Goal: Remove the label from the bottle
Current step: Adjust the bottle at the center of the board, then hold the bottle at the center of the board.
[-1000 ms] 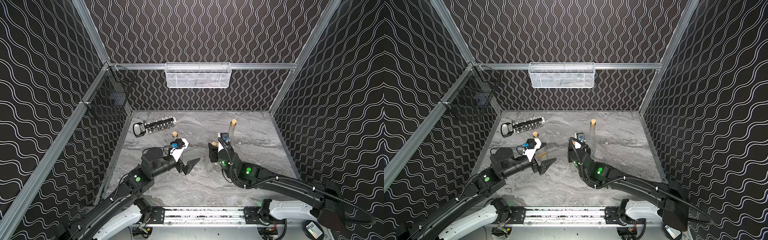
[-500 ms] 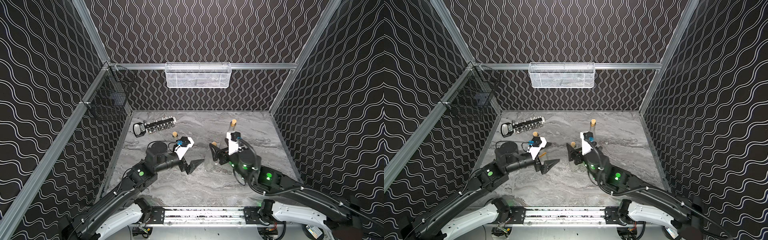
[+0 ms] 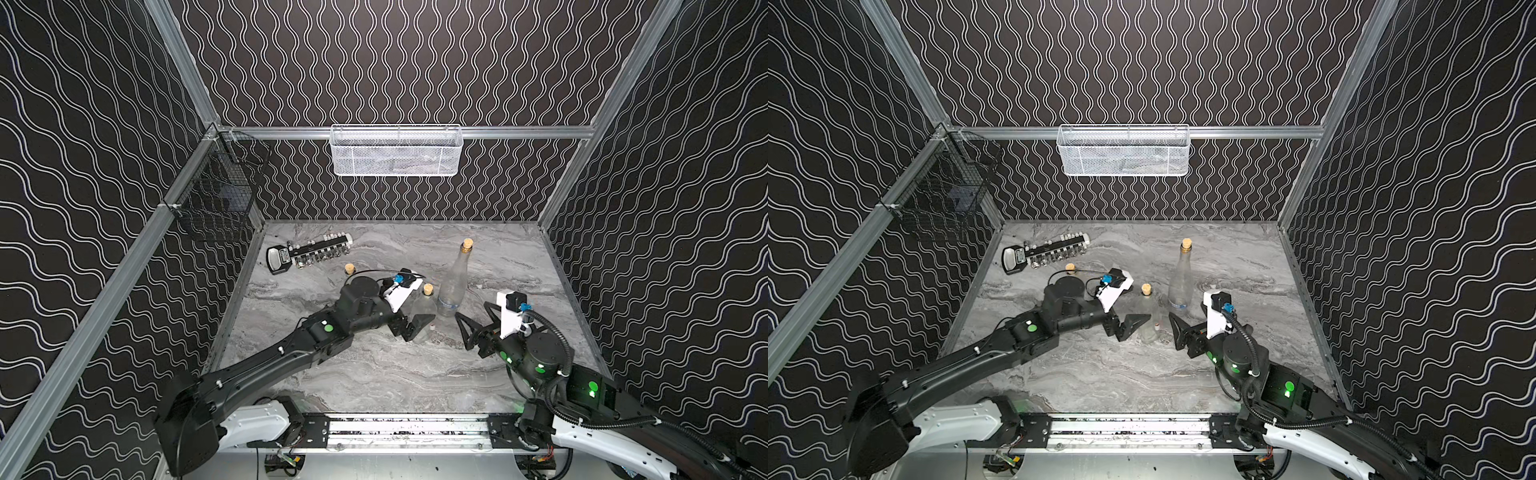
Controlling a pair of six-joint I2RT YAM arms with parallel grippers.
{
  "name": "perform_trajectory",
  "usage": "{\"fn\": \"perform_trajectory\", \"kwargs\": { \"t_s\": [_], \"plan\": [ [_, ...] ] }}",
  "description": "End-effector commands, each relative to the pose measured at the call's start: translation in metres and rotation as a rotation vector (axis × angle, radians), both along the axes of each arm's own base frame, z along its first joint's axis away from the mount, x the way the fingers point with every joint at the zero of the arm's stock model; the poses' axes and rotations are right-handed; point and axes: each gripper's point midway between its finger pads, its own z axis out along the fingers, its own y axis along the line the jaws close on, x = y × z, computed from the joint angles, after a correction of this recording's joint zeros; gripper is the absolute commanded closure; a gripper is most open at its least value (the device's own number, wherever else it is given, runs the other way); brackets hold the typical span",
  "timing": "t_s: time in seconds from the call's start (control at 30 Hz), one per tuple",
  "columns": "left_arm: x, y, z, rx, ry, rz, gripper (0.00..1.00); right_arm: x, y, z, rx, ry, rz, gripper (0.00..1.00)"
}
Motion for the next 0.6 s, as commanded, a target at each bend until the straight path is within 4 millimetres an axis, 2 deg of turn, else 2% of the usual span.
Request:
{"fn": "perform_trajectory", "kwargs": {
  "t_s": [0.0, 0.2, 0.4, 0.53, 0.57],
  "plan": [
    [0.017, -0.009, 0.012, -0.059, -0.03, 0.057, 0.01, -0.003, 0.003, -0.024, -0.014, 0.053, 0.016, 0.1],
    [0.032, -0.022, -0.001, -0.057, -0.013, 0.083, 0.04, -0.006, 0.015, -0.04, -0.03, 0.03, 0.085, 0.11],
    [0.037, -0.034, -0.011, -0.056, 0.022, 0.067, 0.19, -0.01, 0.028, -0.059, -0.076, -0.003, 0.158, 0.12],
    [0.038, -0.039, -0.024, -0.005, 0.048, 0.051, 0.38, -0.012, 0.039, -0.08, -0.106, -0.055, 0.219, 0.14],
    [0.038, -0.039, -0.026, 0.004, 0.051, 0.049, 0.4, -0.011, 0.039, -0.084, -0.106, -0.062, 0.214, 0.14]
  ]
}}
